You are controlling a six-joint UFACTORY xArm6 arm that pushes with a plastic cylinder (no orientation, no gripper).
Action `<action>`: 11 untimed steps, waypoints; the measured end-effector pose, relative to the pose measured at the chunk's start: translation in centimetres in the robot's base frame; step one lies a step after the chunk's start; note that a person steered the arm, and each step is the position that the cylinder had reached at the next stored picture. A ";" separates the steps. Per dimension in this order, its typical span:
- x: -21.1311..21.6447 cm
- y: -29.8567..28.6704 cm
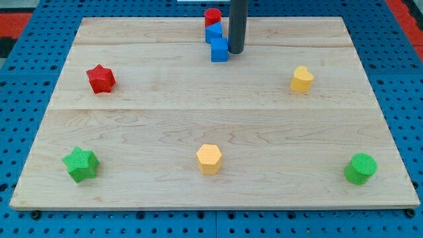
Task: Slide red star slightly right
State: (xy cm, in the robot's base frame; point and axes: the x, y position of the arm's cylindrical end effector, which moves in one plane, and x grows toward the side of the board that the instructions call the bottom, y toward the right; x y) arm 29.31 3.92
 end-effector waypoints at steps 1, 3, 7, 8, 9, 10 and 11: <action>0.5 1.1; 12.5 -3.7; 13.7 -26.9; 11.9 -31.2; 10.2 -28.0; 9.6 -23.4; 9.5 -24.9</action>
